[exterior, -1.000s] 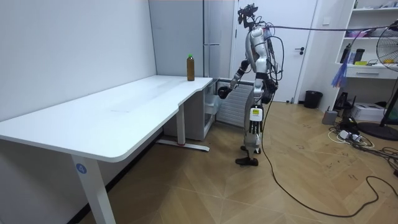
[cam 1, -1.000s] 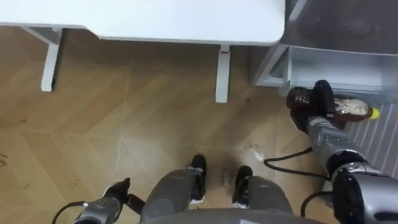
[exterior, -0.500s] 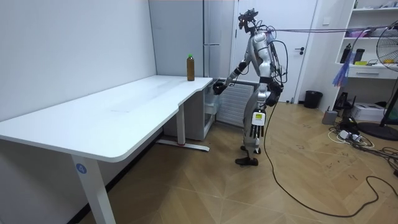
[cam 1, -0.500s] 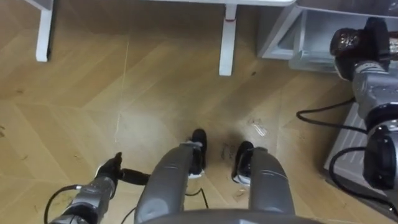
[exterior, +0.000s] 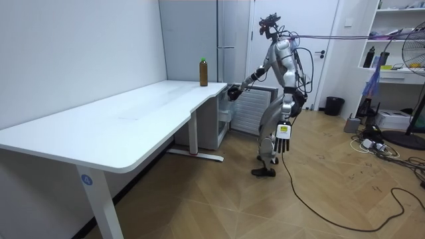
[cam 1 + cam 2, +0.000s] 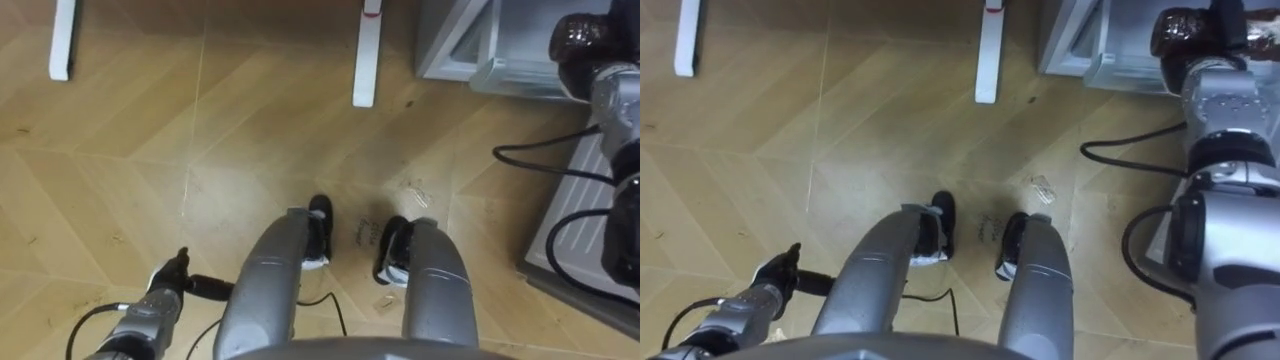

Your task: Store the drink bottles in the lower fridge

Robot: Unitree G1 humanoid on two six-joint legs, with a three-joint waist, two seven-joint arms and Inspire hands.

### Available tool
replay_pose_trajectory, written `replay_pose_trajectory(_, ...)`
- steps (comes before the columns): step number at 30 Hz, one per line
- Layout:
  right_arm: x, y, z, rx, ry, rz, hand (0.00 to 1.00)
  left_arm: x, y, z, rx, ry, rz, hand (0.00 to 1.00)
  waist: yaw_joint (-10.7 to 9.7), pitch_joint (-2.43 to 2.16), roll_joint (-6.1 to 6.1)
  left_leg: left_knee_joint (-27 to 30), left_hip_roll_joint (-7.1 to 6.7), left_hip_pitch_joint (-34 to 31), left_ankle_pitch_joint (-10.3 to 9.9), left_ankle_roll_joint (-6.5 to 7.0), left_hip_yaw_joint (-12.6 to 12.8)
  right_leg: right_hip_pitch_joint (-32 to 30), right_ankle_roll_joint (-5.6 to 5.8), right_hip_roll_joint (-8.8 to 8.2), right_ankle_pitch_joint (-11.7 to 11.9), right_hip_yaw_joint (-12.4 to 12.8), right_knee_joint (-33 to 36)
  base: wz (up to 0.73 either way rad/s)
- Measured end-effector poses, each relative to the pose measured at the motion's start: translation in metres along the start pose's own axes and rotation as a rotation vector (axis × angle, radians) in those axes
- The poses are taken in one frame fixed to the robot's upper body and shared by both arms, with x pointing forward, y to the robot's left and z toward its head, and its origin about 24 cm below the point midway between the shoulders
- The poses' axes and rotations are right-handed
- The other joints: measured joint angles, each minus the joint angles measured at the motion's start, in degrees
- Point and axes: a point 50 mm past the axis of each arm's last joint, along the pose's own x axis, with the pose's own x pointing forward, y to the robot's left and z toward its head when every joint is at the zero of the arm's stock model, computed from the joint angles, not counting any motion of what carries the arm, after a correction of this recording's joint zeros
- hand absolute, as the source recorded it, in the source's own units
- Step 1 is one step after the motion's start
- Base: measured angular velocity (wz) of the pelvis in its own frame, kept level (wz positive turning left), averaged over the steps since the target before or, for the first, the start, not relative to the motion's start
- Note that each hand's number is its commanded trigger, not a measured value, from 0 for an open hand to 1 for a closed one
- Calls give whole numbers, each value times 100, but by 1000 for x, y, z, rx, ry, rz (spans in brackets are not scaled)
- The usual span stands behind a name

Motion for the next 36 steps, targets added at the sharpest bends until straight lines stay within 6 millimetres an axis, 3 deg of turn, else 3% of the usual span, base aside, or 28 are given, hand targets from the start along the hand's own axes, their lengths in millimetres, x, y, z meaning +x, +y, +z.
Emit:
replay_pose_trajectory(7,0,-1,0,-2,-1,-24,0,0,2,0,3,7,15,0,17,-13,-5,114,18,-51,-28,9,3,-45,4,27,14,15,79,-3)
replay_pose_trajectory(15,0,-1,1,0,-4,-25,0,0,2,-2,5,15,22,0,106,-62,73,114,22,-34,-27,8,25,-56,3,43,13,82,104,-1)
replay_pose_trajectory(32,0,-2,1,1,-10,-27,0,-2,0,-7,3,21,-7,0,169,-67,82,65,29,-11,-27,-20,47,-86,3,91,3,159,91,0)
replay_pose_trajectory(34,0,-2,1,0,-10,-27,100,-2,0,-6,3,20,-8,0,167,-67,82,63,29,-11,-27,-20,47,-86,3,92,3,159,88,0)
replay_pose_trajectory(36,0,-2,2,-1,-10,-28,100,-2,0,-7,3,24,-7,0,168,-67,82,58,27,-1,-26,-20,47,-75,3,92,3,158,84,0)
